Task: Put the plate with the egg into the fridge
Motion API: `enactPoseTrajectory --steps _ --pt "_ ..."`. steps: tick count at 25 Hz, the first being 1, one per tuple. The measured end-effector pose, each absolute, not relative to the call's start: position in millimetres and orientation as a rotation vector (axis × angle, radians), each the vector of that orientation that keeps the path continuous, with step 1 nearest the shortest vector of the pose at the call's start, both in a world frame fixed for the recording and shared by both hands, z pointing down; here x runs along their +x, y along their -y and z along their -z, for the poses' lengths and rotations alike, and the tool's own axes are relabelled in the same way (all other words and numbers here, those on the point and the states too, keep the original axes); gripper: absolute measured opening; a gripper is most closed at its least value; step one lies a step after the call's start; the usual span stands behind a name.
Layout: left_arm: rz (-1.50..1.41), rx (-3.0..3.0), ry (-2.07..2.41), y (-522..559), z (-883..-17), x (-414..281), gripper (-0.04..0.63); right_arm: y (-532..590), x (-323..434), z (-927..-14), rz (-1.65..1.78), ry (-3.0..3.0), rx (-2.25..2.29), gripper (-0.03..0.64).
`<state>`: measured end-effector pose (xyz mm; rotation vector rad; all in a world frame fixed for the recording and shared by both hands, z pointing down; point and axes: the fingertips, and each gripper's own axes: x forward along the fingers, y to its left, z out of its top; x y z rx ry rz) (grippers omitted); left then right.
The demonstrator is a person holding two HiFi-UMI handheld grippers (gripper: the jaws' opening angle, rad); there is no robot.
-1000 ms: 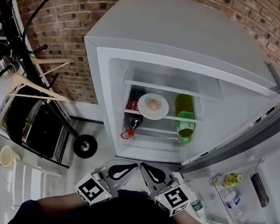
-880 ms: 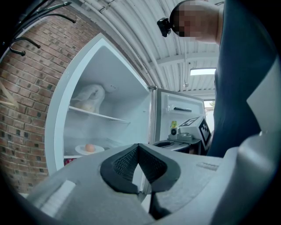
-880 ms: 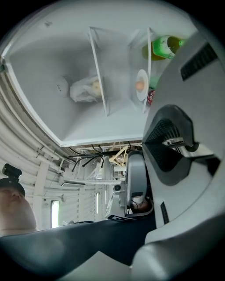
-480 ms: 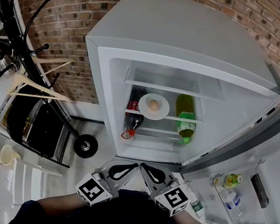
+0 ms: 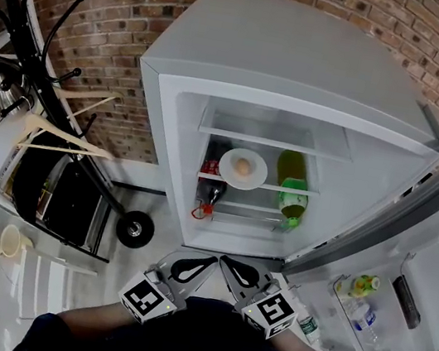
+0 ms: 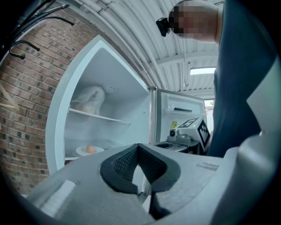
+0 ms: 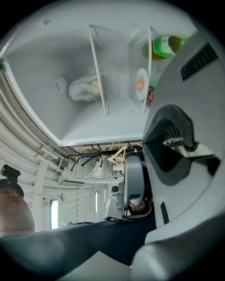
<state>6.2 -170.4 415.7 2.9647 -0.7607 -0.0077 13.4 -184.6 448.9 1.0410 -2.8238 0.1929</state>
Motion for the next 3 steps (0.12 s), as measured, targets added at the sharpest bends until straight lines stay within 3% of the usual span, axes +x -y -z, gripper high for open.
enactPoseTrajectory --steps 3 --pt "0.010 2.958 0.765 170.1 -415.1 5.9 -0.002 184.5 13.4 -448.8 -0.187 2.824 1.038 0.009"
